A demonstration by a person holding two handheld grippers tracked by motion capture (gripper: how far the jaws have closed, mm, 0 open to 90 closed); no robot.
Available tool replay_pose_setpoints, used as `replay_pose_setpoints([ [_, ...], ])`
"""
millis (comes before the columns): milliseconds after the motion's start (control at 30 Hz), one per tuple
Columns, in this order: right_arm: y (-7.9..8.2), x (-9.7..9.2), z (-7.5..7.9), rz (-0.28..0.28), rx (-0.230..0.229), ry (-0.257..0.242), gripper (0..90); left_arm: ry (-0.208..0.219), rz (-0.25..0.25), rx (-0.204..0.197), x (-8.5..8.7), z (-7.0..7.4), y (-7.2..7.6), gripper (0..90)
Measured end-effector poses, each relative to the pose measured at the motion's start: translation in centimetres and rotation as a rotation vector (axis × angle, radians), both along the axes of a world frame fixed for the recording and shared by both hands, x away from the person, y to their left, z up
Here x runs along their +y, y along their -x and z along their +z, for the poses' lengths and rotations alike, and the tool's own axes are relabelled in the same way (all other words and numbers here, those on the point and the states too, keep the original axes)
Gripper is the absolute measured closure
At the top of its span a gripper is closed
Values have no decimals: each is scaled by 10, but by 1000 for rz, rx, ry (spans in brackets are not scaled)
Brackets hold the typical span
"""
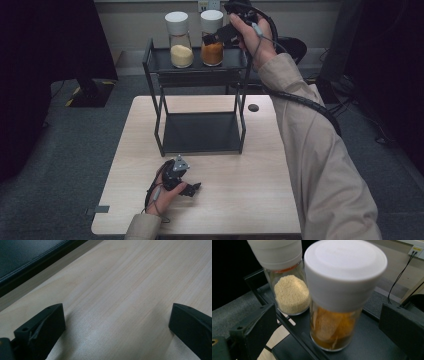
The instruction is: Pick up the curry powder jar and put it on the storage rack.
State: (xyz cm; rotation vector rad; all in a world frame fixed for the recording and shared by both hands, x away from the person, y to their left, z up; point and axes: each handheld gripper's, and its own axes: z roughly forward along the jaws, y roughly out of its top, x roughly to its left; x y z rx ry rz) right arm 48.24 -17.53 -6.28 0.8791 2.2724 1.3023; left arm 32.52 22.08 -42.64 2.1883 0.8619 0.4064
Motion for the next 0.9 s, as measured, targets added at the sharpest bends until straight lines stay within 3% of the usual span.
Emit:
replay_pose_setpoints([
  [567,39,-32,-29,-34,7,-62,10,0,-1,1,0,0,0,0],
  [900,52,-43,-51,-25,19,-59,14,-1,0,1,0,0,0,0],
])
